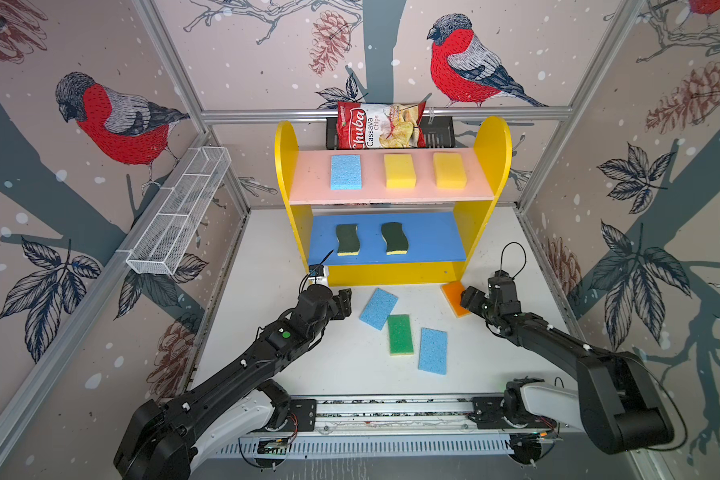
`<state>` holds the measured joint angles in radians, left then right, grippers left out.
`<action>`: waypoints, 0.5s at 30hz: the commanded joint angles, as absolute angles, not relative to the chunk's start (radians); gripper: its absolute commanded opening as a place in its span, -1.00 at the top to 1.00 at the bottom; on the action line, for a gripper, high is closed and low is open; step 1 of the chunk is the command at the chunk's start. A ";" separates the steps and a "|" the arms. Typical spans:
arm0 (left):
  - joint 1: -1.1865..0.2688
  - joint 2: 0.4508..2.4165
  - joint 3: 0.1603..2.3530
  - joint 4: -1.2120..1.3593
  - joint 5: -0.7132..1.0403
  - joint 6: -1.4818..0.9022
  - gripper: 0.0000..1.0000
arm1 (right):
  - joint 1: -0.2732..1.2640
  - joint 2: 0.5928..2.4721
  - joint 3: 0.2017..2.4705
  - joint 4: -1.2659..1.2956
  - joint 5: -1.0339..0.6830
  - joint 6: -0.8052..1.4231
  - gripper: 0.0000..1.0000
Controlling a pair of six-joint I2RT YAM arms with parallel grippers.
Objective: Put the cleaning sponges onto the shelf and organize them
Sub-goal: 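Lower the open right gripper onto the orange sponge by the shelf corner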
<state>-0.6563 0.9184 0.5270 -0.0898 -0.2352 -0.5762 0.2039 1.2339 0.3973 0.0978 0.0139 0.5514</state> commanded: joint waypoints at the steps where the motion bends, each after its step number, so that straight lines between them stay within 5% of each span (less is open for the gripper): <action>1: -0.657 0.924 0.525 -0.075 -0.247 -0.577 -0.48 | 0.215 1.249 0.407 0.138 -0.005 0.538 -0.71; 15: -0.658 0.909 0.525 -0.087 -0.254 -0.575 -0.48 | 0.382 1.305 0.473 0.053 0.073 0.544 -0.72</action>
<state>-0.6575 0.9180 0.5270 -0.0902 -0.2401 -0.5758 0.3546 1.3033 0.4553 0.0856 0.0357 0.5491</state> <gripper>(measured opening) 0.740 0.860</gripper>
